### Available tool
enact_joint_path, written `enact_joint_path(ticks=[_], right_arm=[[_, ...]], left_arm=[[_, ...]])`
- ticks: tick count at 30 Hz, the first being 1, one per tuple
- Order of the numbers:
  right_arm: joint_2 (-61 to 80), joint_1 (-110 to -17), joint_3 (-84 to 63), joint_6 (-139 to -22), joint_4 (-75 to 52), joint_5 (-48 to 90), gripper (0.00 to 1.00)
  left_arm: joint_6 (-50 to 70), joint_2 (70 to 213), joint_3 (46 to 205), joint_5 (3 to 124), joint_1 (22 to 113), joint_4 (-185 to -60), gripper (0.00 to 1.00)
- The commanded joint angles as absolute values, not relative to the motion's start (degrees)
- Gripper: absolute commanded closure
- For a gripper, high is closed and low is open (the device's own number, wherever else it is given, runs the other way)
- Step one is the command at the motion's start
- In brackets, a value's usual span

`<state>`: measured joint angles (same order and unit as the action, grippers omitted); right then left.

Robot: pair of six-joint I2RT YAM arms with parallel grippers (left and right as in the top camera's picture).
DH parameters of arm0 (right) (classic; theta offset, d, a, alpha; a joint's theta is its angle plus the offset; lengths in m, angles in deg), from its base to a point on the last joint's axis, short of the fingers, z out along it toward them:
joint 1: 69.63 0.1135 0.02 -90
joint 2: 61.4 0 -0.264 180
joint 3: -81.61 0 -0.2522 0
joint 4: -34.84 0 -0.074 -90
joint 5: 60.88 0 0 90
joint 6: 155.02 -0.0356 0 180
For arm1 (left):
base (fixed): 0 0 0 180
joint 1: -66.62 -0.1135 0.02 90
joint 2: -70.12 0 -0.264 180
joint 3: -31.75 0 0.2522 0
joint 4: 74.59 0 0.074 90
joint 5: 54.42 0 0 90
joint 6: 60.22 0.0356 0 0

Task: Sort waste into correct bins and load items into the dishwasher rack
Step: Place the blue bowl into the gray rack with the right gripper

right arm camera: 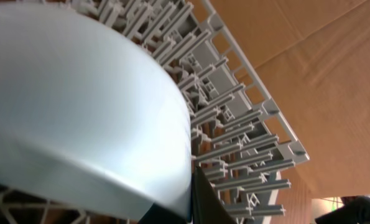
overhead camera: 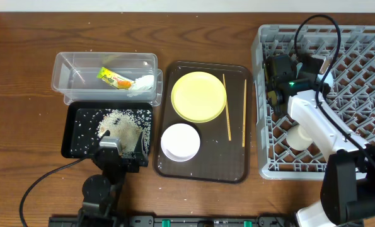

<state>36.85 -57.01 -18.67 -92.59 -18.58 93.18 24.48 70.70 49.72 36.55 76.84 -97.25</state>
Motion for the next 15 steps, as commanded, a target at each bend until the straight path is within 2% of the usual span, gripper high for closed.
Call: enact_joint_path(ticks=[1,4,5,7,8,11,15], right_arm=[[38.4,-56.2,-18.7,-93.7,-21.7,88.5,0.99],[38.1,-54.7,-18.6,-93.7,-24.1,85.1,0.98],[37.8,-54.0,-18.5,-93.7,-24.7,84.3,0.92],[36.6,-51.9,-18.2,-93.6,-25.0,81.5,0.69],[36.1,-51.1,-18.0,-93.6,-25.1,80.4,0.60],[33.0,-47.4,-16.6,-91.8,-24.8,74.3,0.43],[28.7,-42.8,-14.1,-90.4,-24.1,64.2,0.40]], left_arm=[[25.0,70.3,48.2,36.5,76.6,-97.7,0.01],[25.0,70.3,48.2,36.4,76.6,-97.7,0.01],[25.0,70.3,48.2,36.4,76.6,-97.7,0.01],[25.0,70.3,48.2,36.4,76.6,-97.7,0.01],[25.0,70.3,48.2,36.5,76.6,-97.7,0.01],[25.0,70.3,48.2,36.5,76.6,-97.7,0.01],[25.0,70.3,48.2,36.5,76.6,-97.7,0.01]])
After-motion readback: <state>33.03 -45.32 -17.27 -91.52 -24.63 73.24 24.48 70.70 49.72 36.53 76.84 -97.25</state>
